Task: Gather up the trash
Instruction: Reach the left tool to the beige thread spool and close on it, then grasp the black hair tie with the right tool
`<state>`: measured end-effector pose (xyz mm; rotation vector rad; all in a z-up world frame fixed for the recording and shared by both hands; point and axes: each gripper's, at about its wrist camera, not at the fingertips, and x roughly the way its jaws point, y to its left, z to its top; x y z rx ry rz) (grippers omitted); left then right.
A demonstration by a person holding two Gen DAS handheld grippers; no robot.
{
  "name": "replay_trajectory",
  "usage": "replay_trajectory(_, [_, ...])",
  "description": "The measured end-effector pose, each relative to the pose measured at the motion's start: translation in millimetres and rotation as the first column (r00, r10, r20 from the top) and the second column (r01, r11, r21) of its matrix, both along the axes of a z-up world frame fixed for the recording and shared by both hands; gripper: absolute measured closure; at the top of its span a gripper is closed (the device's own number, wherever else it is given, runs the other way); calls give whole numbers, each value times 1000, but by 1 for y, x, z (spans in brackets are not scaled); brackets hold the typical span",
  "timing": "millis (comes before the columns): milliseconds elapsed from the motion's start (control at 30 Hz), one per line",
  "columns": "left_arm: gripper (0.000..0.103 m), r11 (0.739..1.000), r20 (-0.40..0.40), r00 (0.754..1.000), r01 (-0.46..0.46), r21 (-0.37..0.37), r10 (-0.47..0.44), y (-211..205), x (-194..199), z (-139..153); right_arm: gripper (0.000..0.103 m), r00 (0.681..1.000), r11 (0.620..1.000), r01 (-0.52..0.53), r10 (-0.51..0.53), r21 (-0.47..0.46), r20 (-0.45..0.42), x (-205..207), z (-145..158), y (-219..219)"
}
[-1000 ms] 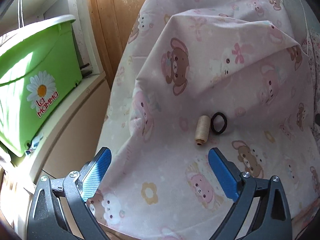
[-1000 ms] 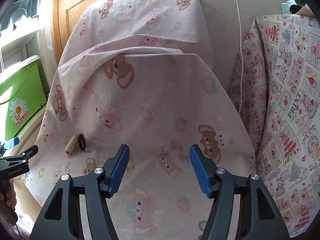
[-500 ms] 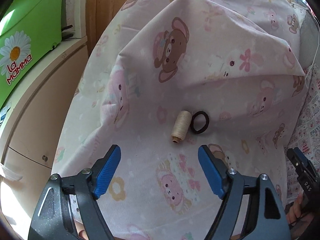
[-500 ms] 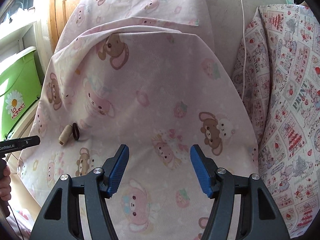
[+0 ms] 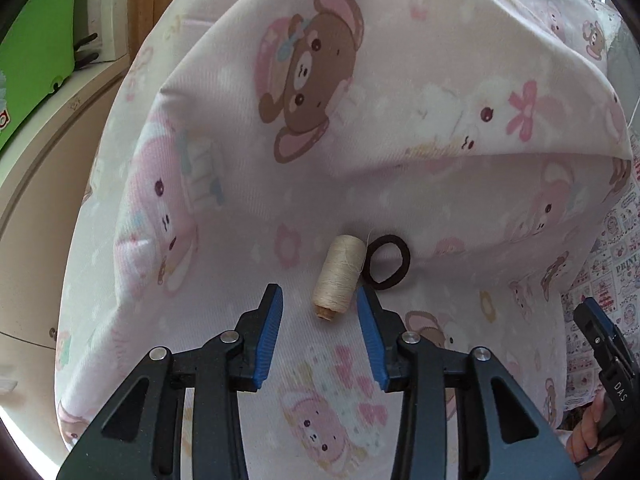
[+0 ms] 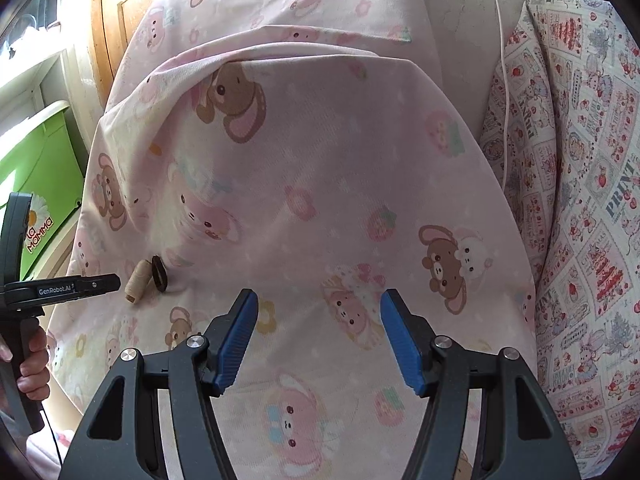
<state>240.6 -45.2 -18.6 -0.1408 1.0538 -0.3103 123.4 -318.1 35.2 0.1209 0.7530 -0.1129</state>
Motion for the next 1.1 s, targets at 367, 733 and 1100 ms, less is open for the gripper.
replay_trajectory(367, [44,999,-26,999,-23,-22,23,-14,10,-20,37,1000,1000,6,-6,14,-16,9,-6,8])
replay_trajectory(733, [80,999,69,997,18,51,-21,-30,-1,-5,37,1000,1000,-8,8,-8,-18,11,-8,16])
replay_trajectory(1100, [80,998,198,979,-58,17,53,-10,-18,32,37,1000,999,-20,21,36,-20,15,-12,20])
